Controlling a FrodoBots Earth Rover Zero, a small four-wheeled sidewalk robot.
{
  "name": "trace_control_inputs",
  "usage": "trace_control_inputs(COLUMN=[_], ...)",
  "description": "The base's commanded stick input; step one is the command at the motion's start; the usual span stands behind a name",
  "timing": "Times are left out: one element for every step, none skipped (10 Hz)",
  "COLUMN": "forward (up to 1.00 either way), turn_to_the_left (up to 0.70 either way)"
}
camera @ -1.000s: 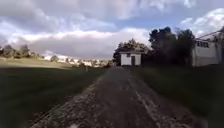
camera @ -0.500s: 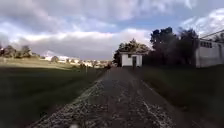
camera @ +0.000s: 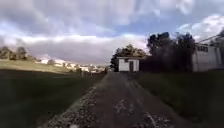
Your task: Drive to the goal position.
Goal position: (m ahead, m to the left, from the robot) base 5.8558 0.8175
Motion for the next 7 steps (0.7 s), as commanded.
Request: trace_control_inputs(forward=[1.00, 1.00, 1.00, 1.00, 1.00, 1.00, 1.00], turn_to_the_left=[0.00, 0.00, 0.00, -0.01, -0.05, -0.26, -0.32])
